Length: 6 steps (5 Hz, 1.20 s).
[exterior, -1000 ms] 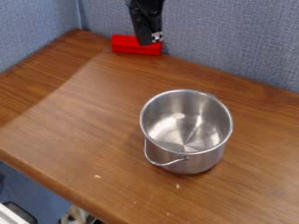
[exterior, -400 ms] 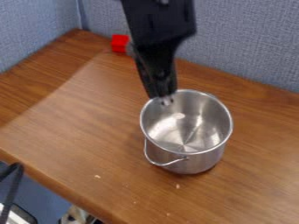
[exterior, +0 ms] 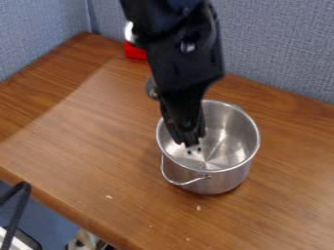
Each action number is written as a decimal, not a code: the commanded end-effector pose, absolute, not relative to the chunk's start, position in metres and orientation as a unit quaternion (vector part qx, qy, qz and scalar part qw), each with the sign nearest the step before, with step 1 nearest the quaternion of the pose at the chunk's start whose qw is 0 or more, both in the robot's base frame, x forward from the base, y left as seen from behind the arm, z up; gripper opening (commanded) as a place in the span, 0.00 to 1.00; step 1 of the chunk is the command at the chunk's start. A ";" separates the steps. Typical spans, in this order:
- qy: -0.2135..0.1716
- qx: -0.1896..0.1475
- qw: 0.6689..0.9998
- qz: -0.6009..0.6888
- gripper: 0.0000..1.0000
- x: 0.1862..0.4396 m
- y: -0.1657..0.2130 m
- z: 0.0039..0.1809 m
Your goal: Move the red object from the metal pot to the table
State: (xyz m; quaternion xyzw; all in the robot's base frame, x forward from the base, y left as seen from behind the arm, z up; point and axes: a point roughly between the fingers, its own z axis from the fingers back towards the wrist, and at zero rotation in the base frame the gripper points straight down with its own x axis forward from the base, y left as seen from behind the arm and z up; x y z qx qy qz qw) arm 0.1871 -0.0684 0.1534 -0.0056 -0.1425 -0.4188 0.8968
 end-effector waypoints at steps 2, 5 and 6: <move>-0.147 -0.014 0.894 -0.423 0.00 0.187 -0.068 0.135; -0.150 -0.020 0.898 -0.413 1.00 0.192 -0.063 0.121; -0.151 -0.030 0.900 -0.407 1.00 0.199 -0.062 0.113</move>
